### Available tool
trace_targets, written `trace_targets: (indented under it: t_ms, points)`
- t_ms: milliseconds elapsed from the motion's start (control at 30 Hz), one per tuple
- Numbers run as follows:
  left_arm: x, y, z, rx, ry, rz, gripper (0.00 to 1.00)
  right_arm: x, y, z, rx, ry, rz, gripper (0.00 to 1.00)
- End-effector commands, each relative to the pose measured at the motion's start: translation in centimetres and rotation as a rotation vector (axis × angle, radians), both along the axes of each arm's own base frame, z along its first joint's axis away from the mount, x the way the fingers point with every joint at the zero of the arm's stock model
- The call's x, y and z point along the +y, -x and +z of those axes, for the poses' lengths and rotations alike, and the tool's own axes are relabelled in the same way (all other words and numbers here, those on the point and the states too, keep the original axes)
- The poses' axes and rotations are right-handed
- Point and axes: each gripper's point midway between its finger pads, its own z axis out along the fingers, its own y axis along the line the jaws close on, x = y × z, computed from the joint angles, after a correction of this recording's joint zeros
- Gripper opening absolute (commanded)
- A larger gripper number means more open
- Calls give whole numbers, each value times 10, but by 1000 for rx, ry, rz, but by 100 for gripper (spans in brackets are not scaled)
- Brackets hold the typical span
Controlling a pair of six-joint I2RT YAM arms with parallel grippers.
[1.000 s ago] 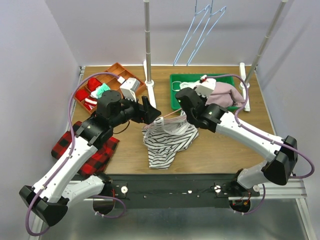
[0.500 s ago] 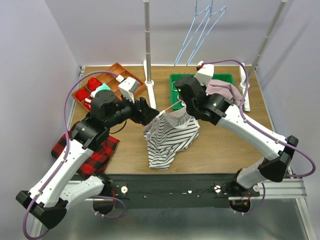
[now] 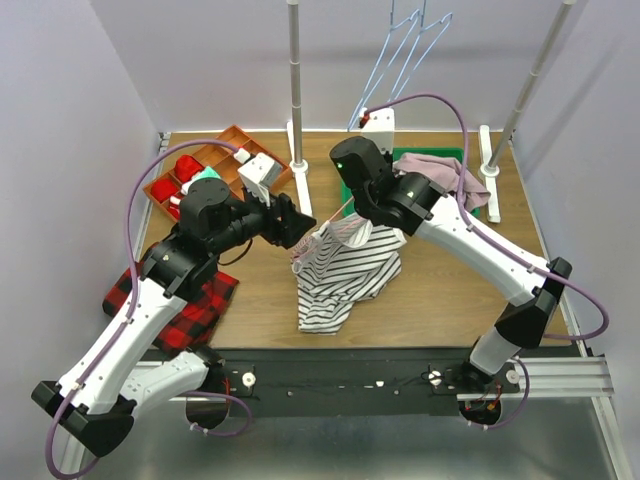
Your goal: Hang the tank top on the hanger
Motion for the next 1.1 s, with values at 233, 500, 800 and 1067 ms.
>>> trace_targets:
  t_ms: [233, 500, 800, 1067]
  points:
    - [5, -1, 37, -110, -69, -29, 64, 8, -8, 61, -113, 46, 59, 1]
    - [-4, 7, 26, -69, -134, -108, 68, 16, -10, 64, -114, 38, 100, 1]
    - [-23, 4, -8, -57, -295, -86, 66, 19, -9, 49, -88, 39, 106, 1]
    - [-25, -13, -23, -102, -381, 24, 62, 21, -8, 41, -73, 26, 114, 1]
